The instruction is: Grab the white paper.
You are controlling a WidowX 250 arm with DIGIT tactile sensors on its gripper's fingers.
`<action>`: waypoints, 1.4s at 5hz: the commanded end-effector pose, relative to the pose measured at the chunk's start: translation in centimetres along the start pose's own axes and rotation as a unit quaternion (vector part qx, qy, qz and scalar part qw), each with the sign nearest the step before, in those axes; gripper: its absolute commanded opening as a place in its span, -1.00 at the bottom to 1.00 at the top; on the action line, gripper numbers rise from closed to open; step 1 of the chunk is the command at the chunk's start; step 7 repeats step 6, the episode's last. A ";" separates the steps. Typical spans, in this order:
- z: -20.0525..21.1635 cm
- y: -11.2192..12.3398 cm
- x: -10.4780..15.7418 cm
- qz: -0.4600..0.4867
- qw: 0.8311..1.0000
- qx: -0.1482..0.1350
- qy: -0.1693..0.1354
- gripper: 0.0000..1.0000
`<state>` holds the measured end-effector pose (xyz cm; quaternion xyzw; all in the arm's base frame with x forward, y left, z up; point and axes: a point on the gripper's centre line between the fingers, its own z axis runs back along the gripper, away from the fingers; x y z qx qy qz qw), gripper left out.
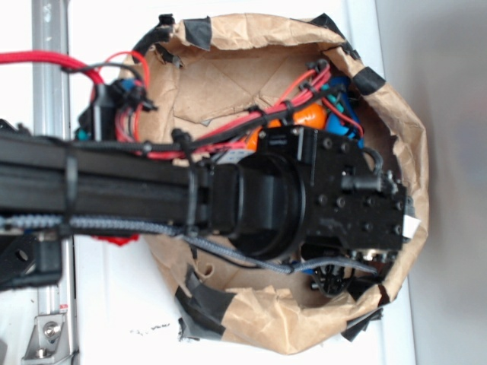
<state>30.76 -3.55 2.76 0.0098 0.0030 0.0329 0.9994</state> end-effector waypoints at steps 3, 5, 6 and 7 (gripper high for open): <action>15.3 4.4 -6.3 0.052 0.996 0.064 -0.042 -1.00; 15.5 4.8 -7.7 0.031 0.996 0.065 -0.060 -1.00; 15.0 5.0 -7.9 0.036 0.997 0.058 -0.048 -1.00; 15.0 5.0 -7.9 0.036 0.997 0.058 -0.048 -1.00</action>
